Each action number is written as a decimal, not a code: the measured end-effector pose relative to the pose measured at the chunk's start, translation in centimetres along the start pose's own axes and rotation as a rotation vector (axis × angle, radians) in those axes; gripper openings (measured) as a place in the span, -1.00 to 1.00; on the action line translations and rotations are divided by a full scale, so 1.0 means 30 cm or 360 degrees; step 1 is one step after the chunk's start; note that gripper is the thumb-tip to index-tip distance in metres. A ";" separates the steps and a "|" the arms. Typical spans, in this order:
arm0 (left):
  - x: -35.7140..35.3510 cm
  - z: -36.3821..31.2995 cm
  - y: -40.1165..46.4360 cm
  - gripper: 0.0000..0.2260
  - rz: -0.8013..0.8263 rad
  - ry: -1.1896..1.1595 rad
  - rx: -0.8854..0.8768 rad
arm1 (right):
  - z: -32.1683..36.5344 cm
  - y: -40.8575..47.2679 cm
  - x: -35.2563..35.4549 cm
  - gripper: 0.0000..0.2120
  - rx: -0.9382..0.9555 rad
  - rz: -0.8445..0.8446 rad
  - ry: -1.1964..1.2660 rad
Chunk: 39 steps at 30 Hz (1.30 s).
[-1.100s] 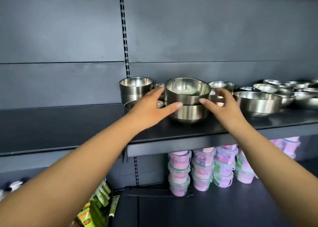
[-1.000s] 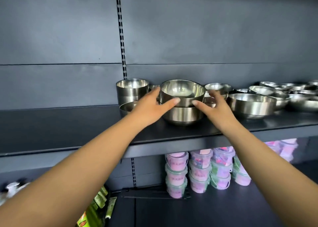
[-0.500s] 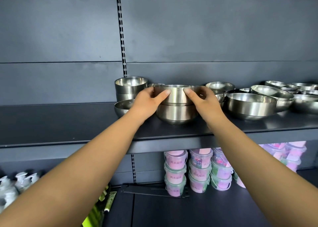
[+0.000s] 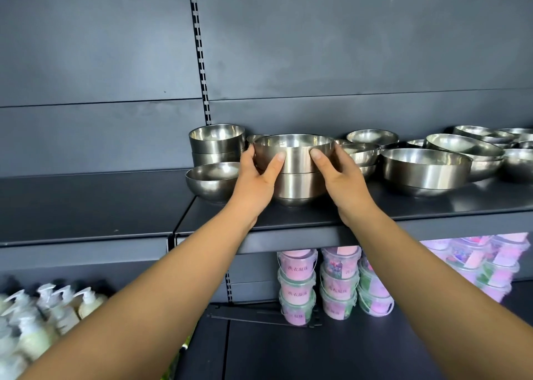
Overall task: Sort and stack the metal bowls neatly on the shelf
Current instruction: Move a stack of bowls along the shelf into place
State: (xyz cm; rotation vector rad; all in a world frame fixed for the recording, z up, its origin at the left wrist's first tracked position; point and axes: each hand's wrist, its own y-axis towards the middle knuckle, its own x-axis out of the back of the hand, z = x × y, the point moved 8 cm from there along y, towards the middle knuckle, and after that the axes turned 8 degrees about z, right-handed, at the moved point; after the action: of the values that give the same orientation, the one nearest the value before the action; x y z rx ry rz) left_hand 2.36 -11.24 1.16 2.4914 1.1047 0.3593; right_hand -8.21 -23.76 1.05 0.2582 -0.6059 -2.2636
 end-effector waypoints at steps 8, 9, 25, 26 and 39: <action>-0.021 -0.003 -0.026 -0.55 -0.0306 -0.0113 0.0063 | -0.034 -0.003 0.036 -0.45 -0.0068 -0.0175 0.0261; -0.022 -0.003 -0.024 -0.56 -0.0373 -0.0155 0.0091 | -0.033 0.002 0.036 -0.44 -0.0066 -0.0194 0.0205; 0.015 -0.289 -0.041 -0.69 -0.0805 -0.0017 -0.0494 | 0.236 0.037 -0.021 -0.78 0.0372 -0.0143 0.0257; 0.034 -0.318 -0.020 -0.70 -0.0804 -0.0001 -0.0525 | 0.262 0.062 -0.044 -0.78 0.0384 -0.0127 0.0285; 0.414 -0.326 0.300 -0.68 -0.0895 0.0158 -0.0575 | 0.295 0.408 -0.424 -0.54 0.0381 0.0104 0.0179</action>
State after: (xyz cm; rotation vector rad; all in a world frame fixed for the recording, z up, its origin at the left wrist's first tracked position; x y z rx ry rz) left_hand 12.65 -5.04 14.83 1.7788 1.5584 0.4654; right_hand 5.05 -18.78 14.80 0.4734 -0.8142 -2.0981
